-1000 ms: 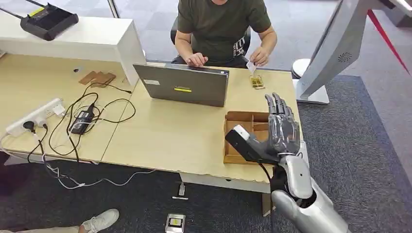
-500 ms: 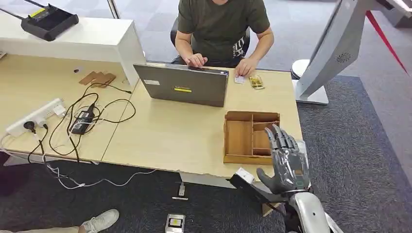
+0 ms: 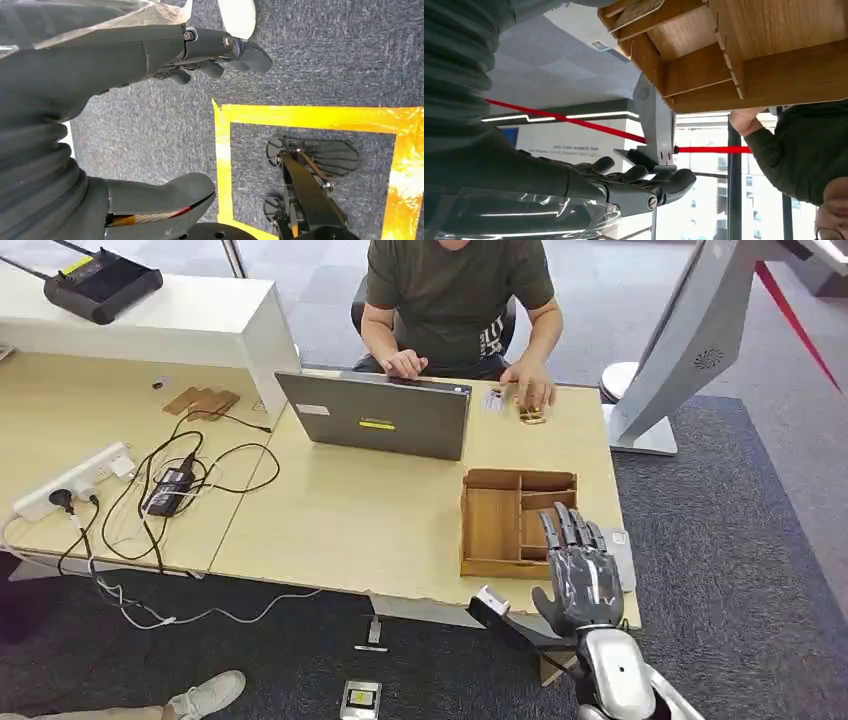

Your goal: Pass the card to the sensor for recognition and then transmit it.

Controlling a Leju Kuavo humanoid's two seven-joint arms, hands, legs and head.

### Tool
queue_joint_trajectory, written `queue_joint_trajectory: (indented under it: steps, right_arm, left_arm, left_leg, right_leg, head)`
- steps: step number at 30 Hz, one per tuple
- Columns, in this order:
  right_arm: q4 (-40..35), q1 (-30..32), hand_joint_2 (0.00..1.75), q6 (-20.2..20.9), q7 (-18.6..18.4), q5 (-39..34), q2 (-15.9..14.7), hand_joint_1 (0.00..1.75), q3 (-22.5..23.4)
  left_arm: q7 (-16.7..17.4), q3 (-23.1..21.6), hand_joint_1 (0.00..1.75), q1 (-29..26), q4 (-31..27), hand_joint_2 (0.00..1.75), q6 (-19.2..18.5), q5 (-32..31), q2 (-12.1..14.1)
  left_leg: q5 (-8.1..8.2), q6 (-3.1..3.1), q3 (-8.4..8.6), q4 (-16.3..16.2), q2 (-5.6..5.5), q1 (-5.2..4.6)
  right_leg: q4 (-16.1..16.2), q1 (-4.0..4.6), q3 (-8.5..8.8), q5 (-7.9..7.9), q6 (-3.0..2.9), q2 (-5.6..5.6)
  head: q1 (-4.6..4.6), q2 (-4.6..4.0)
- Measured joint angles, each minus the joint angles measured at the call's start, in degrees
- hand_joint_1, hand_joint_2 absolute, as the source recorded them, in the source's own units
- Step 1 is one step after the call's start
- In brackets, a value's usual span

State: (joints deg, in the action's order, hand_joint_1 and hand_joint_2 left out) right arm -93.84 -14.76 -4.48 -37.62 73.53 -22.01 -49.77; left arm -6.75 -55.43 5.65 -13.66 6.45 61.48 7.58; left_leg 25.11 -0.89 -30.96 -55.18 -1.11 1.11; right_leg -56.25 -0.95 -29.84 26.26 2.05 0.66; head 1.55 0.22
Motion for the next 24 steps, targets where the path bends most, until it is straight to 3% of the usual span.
queue_joint_trajectory:
  steps: [9, 24]
  right_arm:
    - [7.2, -2.5, 1.75, -4.2, -0.5, -0.9, 1.5, 0.0, -0.8]
    - [15.7, -4.2, 1.75, -5.6, -0.1, -5.3, 5.1, 0.0, -0.8]
  left_arm:
    - [1.0, -0.9, 0.0, 0.7, -0.3, 1.75, 0.2, -0.1, -0.2]
    - [1.1, -1.4, 0.0, 0.9, -0.5, 1.75, 0.2, 0.1, -0.3]
  left_leg:
    - [-0.01, 0.0, 0.0, 0.0, 0.0, 0.0]
    - [-0.01, 0.0, 0.0, 0.0, 0.0, 0.0]
  right_leg:
    - [0.0, 0.0, 0.01, 0.0, 0.0, 0.0]
    - [0.0, 0.0, 0.0, 0.0, 0.0, 0.0]
  head:
    - [0.0, 0.0]
    - [0.0, 0.0]
